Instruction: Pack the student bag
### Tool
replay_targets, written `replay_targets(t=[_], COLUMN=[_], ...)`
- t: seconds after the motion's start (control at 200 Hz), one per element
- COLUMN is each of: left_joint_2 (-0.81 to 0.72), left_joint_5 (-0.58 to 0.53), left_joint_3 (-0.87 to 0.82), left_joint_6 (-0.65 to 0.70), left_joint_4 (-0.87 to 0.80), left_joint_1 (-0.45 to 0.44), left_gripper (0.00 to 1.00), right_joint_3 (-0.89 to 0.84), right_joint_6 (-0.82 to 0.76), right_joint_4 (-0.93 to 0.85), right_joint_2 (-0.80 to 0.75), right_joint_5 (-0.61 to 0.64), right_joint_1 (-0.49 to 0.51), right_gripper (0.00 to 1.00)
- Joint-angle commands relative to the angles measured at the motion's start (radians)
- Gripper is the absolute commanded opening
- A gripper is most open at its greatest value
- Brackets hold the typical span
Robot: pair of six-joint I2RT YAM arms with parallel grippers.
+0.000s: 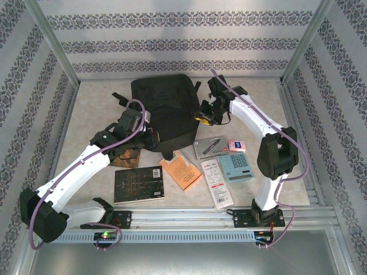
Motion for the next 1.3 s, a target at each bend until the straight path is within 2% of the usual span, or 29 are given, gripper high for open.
replay_targets(t=[0.0,0.155,0.285,0.395,0.565,0.695,0.869,1.039,1.224,1.294], left_joint_2=[0.030,0.093,0.126,0.132,0.150,0.165,0.155,0.126,0.110,0.107], left_joint_5=[-0.040,-0.035,-0.016,0.011,0.023,0.022,0.015,-0.009,-0.035,-0.040], left_joint_3=[0.046,0.121,0.155,0.161,0.190,0.213,0.211,0.182,0.167,0.160], left_joint_6=[-0.010,0.000,0.010,0.002,-0.006,-0.008,-0.012,-0.017,-0.011,-0.007], left_joint_4=[0.049,0.094,0.104,0.129,0.151,0.152,0.151,0.152,0.130,0.124], left_joint_1=[-0.012,-0.012,-0.013,-0.015,-0.039,-0.062,-0.081,-0.082,-0.082,-0.084], left_gripper=[0.00,0.00,0.00,0.00,0.00,0.00,0.00,0.00,0.00,0.00], right_joint_3=[0.028,-0.027,-0.070,-0.124,-0.177,-0.228,-0.237,-0.234,-0.212,-0.223], right_joint_6=[0.013,0.175,0.334,0.481,0.671,0.774,0.812,0.803,0.744,0.726], right_joint_4=[-0.059,-0.091,-0.099,-0.048,0.053,0.152,0.218,0.212,0.100,0.096], right_joint_2=[-0.028,-0.132,-0.203,-0.246,-0.269,-0.283,-0.252,-0.224,-0.182,-0.188], right_joint_5=[0.093,0.141,0.103,0.036,-0.026,-0.013,-0.007,0.000,0.007,0.030], right_joint_1=[-0.005,0.017,0.055,0.096,0.142,0.166,0.187,0.201,0.214,0.212], right_gripper=[0.41,0.46,0.47,0.47,0.52,0.53,0.54,0.52,0.39,0.30])
